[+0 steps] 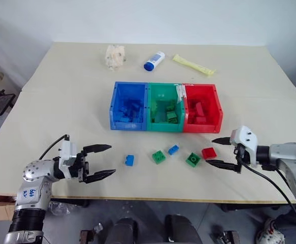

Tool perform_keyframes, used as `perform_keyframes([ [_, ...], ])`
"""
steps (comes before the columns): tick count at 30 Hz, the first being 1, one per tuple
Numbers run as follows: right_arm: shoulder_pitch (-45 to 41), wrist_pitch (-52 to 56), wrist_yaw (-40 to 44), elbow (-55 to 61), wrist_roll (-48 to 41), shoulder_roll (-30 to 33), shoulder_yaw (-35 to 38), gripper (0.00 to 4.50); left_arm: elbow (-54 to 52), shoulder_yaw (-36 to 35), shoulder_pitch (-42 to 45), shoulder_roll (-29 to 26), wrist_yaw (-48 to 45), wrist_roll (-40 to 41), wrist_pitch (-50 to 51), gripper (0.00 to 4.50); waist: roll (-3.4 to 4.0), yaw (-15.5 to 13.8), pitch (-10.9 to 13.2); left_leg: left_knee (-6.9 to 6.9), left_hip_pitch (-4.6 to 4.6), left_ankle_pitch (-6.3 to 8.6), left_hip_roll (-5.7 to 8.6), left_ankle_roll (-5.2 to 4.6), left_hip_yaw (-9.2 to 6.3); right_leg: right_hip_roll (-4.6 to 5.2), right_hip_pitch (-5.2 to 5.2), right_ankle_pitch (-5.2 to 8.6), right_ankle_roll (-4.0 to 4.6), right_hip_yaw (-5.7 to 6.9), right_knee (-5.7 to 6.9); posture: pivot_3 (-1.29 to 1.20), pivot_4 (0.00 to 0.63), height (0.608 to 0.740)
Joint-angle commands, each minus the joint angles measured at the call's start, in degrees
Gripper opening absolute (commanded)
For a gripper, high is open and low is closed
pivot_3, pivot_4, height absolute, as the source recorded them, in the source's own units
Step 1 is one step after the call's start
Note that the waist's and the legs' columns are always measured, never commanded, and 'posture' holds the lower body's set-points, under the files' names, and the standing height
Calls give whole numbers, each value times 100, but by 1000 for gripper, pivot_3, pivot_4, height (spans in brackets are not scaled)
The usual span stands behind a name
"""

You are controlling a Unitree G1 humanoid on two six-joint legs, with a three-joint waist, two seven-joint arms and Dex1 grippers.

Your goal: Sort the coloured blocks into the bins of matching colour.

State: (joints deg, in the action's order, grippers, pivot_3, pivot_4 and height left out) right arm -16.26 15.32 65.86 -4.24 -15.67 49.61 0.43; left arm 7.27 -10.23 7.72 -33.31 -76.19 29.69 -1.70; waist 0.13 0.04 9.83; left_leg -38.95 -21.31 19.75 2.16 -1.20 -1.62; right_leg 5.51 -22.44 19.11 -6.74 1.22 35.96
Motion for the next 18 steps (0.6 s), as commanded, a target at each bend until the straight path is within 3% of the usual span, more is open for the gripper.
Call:
perform_keyframes([
  [1,-87,-116,85,-88,31,-40,-23,3563,-335,-105,-150,23,113,172,13,4500,1,2,0,0,0,0,0,0,0,0,0,0,0,0,0,0,150,740],
  [5,-11,-105,110,-42,9,-30,29,2197,-447,-139,-254,11,184,201,36,4500,1,2,0,-1,0,0,0,0,0,0,1,0,0,0,0,0,150,740],
  [6,6,-105,112,-26,2,-26,45,2037,-451,-139,-262,8,191,204,39,4500,1,3,0,-2,1,0,-1,0,0,0,2,0,0,1,0,0,150,740],
  [14,-90,455,-329,859,-347,-57,444,2038,-331,-82,-105,35,186,192,30,4500,3,4,2,-3,0,0,-1,0,0,0,0,0,0,0,1,0,150,740],
  [18,-946,489,-888,663,-291,-352,495,2038,-198,6,75,99,133,166,26,4500,4,38,2,-4,2,-2,-1,4,3,-1,0,0,0,0,2,0,150,740],
])
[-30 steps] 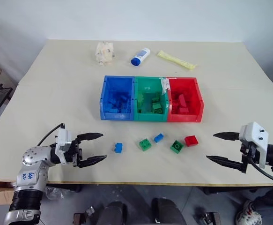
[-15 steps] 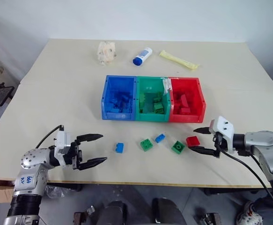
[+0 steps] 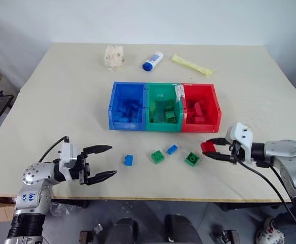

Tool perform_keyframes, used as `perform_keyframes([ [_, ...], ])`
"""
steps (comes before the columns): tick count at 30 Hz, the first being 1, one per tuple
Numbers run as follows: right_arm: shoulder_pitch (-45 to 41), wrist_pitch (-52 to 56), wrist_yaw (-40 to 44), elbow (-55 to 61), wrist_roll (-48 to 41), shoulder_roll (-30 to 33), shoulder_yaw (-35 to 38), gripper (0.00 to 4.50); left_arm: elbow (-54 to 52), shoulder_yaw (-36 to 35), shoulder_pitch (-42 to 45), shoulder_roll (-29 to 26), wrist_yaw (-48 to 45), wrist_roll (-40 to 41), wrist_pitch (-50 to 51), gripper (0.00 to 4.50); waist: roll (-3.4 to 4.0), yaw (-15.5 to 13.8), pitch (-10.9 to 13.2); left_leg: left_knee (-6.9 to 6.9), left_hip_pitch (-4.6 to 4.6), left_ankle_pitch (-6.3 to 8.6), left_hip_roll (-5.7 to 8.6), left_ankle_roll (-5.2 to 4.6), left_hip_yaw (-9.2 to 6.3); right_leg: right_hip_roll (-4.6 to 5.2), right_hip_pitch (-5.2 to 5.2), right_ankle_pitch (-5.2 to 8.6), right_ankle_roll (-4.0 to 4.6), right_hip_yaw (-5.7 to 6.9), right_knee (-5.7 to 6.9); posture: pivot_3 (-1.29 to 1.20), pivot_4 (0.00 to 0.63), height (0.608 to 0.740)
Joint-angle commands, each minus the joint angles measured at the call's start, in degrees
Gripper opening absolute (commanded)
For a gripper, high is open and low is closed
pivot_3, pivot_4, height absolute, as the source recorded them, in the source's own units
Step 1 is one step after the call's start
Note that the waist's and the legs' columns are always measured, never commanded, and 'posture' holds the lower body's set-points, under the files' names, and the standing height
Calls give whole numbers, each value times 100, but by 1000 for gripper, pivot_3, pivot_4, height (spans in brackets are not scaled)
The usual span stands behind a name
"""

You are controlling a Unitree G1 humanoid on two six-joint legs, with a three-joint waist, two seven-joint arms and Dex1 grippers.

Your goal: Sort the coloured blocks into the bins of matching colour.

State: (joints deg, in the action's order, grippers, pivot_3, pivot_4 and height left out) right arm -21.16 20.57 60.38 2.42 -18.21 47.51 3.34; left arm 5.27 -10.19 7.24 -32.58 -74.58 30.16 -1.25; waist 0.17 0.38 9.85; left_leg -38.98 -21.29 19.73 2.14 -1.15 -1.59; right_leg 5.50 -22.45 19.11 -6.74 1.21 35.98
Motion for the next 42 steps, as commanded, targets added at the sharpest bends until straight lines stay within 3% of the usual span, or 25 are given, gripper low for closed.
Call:
perform_keyframes([
  [1,-691,-103,-434,-201,36,-226,171,2038,42,17,179,47,-39,111,-24,4500,1,-8,1,0,-1,-2,0,3,0,-1,-2,0,0,0,0,0,150,740],
  [5,-1524,-578,-865,-1161,419,-548,39,2038,170,49,354,122,-98,101,-74,4500,1,-20,1,3,-1,-2,1,2,-1,0,-3,0,0,4,3,0,150,740],
  [8,-1920,-921,-985,-1723,613,-690,-13,2996,309,45,505,167,-163,99,-165,4500,1,-31,1,3,-8,-1,6,0,-2,2,-10,0,0,7,4,0,150,740],
  [13,-1854,-1017,-821,-1698,600,-633,32,4485,464,18,626,194,-224,106,-233,4500,1,-14,1,5,-14,1,6,-4,-5,1,-12,-1,-1,17,6,0,150,740],
  [20,-1056,-623,-331,-798,163,-283,271,4485,643,54,738,237,-354,79,-283,4500,1,-34,1,-6,-14,0,4,-2,-5,1,-10,-1,-2,19,9,0,150,740],
  [25,325,-210,307,364,-493,268,805,4485,881,94,846,236,-501,45,-358,4500,2,-71,1,-9,-16,0,4,-5,-15,1,-2,-2,-3,19,5,0,150,740],
  [30,1976,-176,814,895,-717,802,1870,4485,1331,67,1047,133,-702,-27,-477,4500,3,-72,2,-7,-16,0,6,-6,-9,2,-2,-2,-3,17,3,0,150,740],
  [36,3577,-330,1307,1122,-624,986,3080,4485,1805,50,1265,45,-964,-73,-624,4500,1,-96,3,-5,-4,0,5,-6,-2,0,8,-2,-4,10,0,0,150,740],
  [42,3865,-269,1300,1360,-643,1042,3339,4485,2049,67,1422,62,-1118,-86,-704,4500,-1,-39,4,-3,2,0,2,-6,2,-1,8,-2,-3,3,0,0,150,740],
])
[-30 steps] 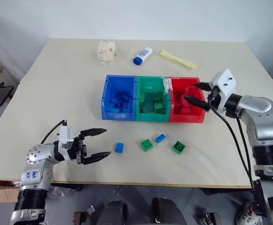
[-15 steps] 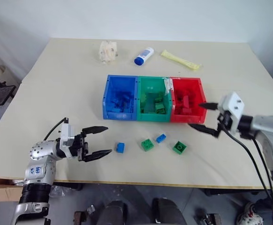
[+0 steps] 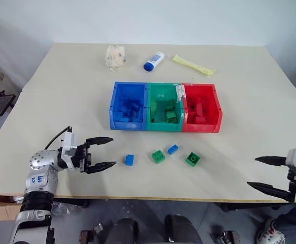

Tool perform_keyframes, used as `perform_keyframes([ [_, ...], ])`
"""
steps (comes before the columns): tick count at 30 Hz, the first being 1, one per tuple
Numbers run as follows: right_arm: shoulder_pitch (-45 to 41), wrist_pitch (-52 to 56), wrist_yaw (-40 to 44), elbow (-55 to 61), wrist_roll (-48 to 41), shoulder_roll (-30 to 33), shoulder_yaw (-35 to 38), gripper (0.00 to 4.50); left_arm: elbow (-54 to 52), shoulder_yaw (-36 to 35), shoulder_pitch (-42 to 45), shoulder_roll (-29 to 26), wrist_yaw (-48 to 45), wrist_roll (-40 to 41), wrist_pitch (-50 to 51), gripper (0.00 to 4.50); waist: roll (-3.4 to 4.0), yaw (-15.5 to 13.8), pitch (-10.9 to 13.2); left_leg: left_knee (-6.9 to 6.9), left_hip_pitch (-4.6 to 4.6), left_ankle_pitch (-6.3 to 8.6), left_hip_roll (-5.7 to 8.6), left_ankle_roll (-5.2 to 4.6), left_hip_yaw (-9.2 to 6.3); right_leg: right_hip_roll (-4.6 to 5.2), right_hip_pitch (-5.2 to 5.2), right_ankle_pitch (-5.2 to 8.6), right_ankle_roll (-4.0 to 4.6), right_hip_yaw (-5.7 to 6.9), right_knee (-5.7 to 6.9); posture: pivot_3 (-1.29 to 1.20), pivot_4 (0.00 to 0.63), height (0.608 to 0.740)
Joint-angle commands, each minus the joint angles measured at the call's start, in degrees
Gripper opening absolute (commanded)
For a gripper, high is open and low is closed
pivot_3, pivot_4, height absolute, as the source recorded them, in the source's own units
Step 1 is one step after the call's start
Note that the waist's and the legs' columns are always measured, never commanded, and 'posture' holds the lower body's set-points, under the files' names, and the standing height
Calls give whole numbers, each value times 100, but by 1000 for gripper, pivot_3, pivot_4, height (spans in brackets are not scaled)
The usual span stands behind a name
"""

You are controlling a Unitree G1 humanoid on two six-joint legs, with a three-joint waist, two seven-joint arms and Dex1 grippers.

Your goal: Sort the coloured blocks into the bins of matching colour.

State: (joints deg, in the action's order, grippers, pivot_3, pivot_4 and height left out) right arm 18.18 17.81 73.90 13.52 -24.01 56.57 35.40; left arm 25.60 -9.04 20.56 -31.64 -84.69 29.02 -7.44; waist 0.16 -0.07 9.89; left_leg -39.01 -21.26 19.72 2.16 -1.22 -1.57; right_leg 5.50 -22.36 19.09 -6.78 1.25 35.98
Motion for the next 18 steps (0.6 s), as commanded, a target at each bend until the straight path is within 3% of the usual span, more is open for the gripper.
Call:
perform_keyframes([
  [1,-185,91,-155,352,-66,150,-33,4485,19,-37,99,-27,-142,34,-88,4500,0,7,0,0,0,0,-1,0,0,0,0,0,0,0,0,0,150,740],
  [3,-323,197,-275,466,-71,163,-225,4485,19,-31,106,-22,-183,38,-92,4500,0,15,0,0,1,0,-2,1,0,0,-1,0,0,-1,1,0,150,740],
  [8,-1395,667,-885,793,92,-33,-1708,4485,-148,-62,36,1,-273,104,-214,4500,0,12,0,-2,0,-1,-2,3,-2,1,-4,0,0,0,3,0,150,740],
  [14,-2520,640,-1323,302,629,-565,-3143,4485,-340,-51,-331,-174,-535,74,-487,4500,-2,15,1,1,-3,-1,-2,3,-4,0,-9,0,0,2,3,0,150,740],
  [18,-2858,593,-1345,-20,882,-678,-3632,4485,-285,91,-501,-398,-651,-131,-844,4500,-3,-13,1,-2,-6,-1,2,3,-9,3,-10,0,0,5,2,0,150,740],
])
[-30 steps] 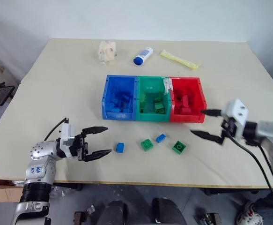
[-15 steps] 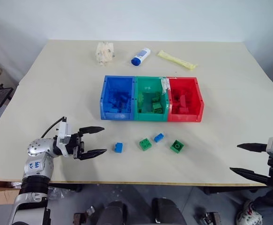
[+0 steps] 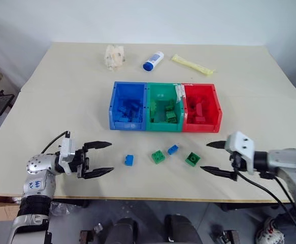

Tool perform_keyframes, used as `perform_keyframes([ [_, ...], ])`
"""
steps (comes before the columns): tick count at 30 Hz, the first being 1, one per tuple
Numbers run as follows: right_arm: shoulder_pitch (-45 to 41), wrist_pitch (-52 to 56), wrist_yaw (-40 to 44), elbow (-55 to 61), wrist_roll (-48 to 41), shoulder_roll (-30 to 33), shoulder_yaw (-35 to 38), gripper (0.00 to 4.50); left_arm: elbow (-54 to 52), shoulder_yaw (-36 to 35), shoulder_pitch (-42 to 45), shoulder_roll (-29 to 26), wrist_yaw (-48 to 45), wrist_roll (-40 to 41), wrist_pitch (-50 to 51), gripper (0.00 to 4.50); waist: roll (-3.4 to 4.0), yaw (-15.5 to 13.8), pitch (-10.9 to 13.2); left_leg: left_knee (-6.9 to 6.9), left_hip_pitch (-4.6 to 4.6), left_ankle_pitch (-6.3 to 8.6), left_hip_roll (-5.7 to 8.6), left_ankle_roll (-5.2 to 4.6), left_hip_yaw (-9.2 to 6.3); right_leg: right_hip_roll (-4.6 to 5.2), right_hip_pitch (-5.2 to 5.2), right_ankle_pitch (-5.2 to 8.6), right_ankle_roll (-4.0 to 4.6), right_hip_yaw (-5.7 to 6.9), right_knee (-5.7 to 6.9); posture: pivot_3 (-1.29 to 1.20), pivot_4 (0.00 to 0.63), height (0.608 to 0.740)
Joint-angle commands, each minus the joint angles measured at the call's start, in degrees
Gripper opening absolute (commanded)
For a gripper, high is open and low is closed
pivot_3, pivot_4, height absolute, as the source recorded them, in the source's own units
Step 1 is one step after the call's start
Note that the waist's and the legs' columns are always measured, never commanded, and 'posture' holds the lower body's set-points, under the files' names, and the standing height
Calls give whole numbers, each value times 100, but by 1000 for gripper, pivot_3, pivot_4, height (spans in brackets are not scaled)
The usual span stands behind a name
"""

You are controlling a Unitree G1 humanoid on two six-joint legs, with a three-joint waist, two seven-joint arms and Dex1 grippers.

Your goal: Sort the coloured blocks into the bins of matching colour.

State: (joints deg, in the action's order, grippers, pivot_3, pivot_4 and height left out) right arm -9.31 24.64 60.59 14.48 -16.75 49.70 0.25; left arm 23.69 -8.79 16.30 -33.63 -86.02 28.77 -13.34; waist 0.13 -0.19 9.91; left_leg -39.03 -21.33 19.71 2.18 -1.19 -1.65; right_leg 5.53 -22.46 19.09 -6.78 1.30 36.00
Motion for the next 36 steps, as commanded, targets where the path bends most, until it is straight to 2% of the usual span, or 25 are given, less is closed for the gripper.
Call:
perform_keyframes([
  [1,-142,-119,-14,-174,193,14,-168,4485,-96,107,-96,-236,-509,-119,-289,4500,0,-4,0,1,0,0,0,0,0,0,0,0,0,0,0,0,150,740],
  [8,-531,-423,-87,-949,622,-275,-694,4485,-25,235,-125,-318,-436,-106,-656,4500,-1,65,-1,0,3,0,-1,0,1,-1,2,0,0,0,1,0,150,740],
  [11,-607,-468,-82,-1131,696,-318,-789,3905,-72,245,-127,-303,-367,-25,-634,4500,-3,95,-2,0,7,-2,-4,4,3,-4,3,0,0,-1,7,0,150,740],
  [19,-633,-441,-225,-1030,671,-492,-780,1435,-192,190,-155,-238,-203,123,-520,4500,-11,111,-7,-2,12,-3,-4,4,3,-3,7,0,1,-3,10,0,150,740],
  [29,-655,-150,-272,-309,225,-425,-320,1364,-435,85,-342,-194,-101,290,-350,4500,-10,91,-6,1,4,-3,-4,4,2,-2,-1,0,1,-3,9,0,150,740],
  [32,-1022,-27,-336,-180,-10,-521,-103,1364,-521,-26,-303,-109,69,416,-217,4500,-5,67,-3,1,2,-2,-4,4,2,-2,-2,0,1,-4,8,0,150,740],
  [36,-1713,1,-437,-384,-56,-748,-163,1364,-640,-182,-227,-31,253,504,-59,4500,-5,59,-3,2,2,-2,-4,4,3,-3,-3,0,1,-3,8,0,150,740],
])
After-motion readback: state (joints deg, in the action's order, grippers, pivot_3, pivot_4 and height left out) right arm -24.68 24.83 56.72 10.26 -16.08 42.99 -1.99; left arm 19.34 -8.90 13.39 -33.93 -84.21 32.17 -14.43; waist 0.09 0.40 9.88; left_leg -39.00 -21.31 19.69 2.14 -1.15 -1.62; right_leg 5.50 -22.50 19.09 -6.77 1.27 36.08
